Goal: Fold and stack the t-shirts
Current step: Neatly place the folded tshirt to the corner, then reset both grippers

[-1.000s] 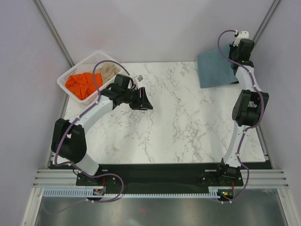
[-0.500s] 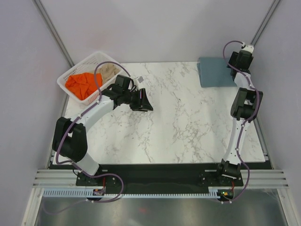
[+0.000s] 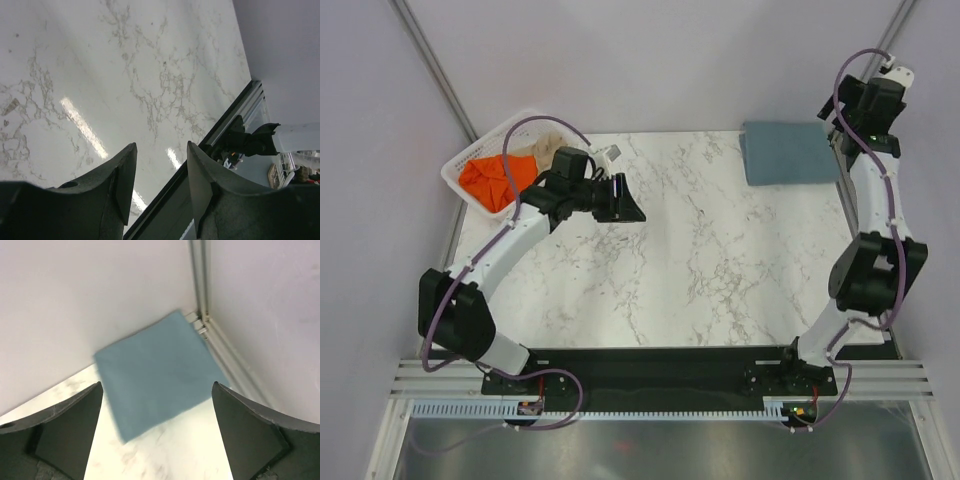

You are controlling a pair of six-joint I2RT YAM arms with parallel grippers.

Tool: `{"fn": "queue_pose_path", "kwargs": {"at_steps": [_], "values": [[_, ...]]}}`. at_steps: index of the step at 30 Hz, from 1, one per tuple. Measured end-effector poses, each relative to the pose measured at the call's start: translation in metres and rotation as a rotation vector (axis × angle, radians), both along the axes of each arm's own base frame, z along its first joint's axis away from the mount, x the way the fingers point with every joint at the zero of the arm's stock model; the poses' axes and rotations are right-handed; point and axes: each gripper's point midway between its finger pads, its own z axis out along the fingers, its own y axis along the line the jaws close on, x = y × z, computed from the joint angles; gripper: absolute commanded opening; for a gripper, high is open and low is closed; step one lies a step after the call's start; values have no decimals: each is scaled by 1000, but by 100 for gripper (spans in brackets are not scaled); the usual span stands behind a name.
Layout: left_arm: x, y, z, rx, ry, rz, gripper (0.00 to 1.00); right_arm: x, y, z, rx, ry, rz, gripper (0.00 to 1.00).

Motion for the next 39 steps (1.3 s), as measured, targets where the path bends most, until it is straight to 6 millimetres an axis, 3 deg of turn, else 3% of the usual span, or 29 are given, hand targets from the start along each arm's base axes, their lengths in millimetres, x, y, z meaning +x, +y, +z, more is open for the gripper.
{"fn": "queue_pose_path", "kwargs": {"at_steps": [3,5,9,10,11,15,20,23,28,34,39], "values": [[-1,0,40,-46,-101,-3,55,-51,31,46,81,-55,57,98],[-8,2,67,-83,-175,-8,59,-87,54,59,135,-57,108,98],[-27,9,118,-145,-328,-19,93,-148,107,47,251,3,248,98],[-32,11,128,-157,-361,-23,100,-163,121,41,280,24,287,98],[-37,13,136,-168,-384,-24,100,-176,132,35,306,40,320,98],[-52,19,150,-190,-436,-22,100,-232,160,16,363,76,394,98],[-64,26,138,-185,-425,-12,100,-286,183,5,392,44,451,98],[-71,30,132,-184,-418,-8,100,-300,191,-11,426,64,461,98],[-88,38,134,-197,-447,-7,99,-305,194,-34,468,131,452,98],[-94,43,140,-204,-478,7,99,-307,194,-33,468,128,453,98],[-93,42,132,-196,-462,8,99,-306,193,-29,462,121,449,98]]}}
